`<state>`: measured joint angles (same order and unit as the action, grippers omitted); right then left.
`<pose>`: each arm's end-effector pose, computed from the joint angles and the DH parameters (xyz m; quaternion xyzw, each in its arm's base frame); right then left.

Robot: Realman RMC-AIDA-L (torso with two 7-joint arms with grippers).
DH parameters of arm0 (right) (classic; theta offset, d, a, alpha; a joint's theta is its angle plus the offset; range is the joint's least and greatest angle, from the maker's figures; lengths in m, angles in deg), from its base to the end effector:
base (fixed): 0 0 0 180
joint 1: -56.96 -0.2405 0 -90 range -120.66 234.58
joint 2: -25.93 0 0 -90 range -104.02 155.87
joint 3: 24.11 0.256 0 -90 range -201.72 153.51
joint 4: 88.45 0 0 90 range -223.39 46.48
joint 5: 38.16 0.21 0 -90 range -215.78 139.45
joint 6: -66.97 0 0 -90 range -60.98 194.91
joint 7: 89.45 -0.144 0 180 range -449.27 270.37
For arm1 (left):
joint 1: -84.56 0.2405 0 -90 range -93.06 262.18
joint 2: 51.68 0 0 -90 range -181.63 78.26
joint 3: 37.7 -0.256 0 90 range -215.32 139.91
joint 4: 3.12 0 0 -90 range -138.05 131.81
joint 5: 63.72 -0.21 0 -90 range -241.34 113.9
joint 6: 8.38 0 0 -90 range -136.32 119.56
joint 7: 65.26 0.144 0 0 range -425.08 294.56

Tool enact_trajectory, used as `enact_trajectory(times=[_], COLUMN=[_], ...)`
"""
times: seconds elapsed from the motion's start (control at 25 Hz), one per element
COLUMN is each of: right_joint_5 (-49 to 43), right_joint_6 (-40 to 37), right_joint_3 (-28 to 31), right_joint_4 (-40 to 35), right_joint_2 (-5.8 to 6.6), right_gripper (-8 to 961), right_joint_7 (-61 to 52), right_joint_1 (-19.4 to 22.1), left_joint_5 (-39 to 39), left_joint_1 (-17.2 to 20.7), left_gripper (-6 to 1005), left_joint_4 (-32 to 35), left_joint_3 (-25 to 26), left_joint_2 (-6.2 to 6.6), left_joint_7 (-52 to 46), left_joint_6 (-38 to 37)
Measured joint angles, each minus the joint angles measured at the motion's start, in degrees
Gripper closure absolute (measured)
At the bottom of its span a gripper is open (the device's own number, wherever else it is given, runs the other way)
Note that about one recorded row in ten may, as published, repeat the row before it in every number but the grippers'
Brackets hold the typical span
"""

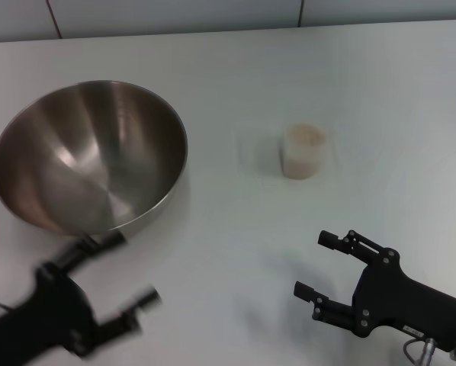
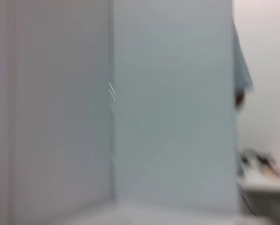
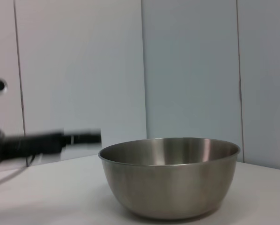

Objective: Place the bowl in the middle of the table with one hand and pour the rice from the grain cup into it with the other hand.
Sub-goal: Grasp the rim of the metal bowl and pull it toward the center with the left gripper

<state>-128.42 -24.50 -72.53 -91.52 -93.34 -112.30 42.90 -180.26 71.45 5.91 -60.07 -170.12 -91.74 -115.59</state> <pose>0.3181 0.1862 -0.0733 -0.8971 0.1296 0.3367 0.2549 -0.3097 0.1755 -0.0339 -0.8790 -0.0838 -0.4104 0.2279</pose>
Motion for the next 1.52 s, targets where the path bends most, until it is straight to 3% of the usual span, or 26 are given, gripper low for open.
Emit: enact_trajectory(times=[0.2,0.24,0.32,0.52,0.64,0.72,1.0,1.28,1.52], right_joint_5=[0.0,0.0,0.0,0.0,-0.1,-0.1,-0.1,-0.1,-0.1], right_joint_6=[0.3,0.4,0.4,0.3,-0.1,-0.2,-0.5,-0.5,-0.6], right_joint_3=[0.0,0.0,0.0,0.0,0.0,0.0,0.0,0.0,0.0], right_joint_4=[0.1,0.1,0.1,0.0,-0.1,-0.1,-0.3,-0.3,-0.3], right_joint_2=[0.0,0.0,0.0,0.0,0.0,0.0,0.01,0.0,0.1], right_gripper=[152,152,151,151,151,151,152,151,152], right_joint_7=[0.0,0.0,0.0,0.0,0.0,0.0,0.0,0.0,0.0], right_joint_1=[0.0,-0.1,-0.2,-0.4,-0.5,-0.5,-0.5,-0.5,-0.5], left_joint_5=[3.6,3.6,4.3,4.0,3.0,2.7,2.9,-0.5,-5.5], left_joint_1=[-1.5,-1.5,-5.4,-10.1,-11.8,-11.6,-7.5,-6.6,-8.0], left_gripper=[165,165,166,166,166,167,171,178,184], left_joint_4=[1.3,1.3,8.7,20.9,28.9,34.2,46.8,50.9,52.1], left_joint_3=[13.9,13.9,19.5,19.5,13.8,5.5,-16.1,-24.3,-25.3], left_joint_2=[0.23,0.23,0.03,-0.31,-0.36,-0.35,-0.55,-0.17,-0.26], left_joint_7=[-8.8,-8.8,-22.5,-36.9,-46.1,-51.9,-64.1,-70.4,-75.1], left_joint_6=[-4.4,-4.4,-0.5,8.1,14.7,19.2,31.2,36.8,38.3])
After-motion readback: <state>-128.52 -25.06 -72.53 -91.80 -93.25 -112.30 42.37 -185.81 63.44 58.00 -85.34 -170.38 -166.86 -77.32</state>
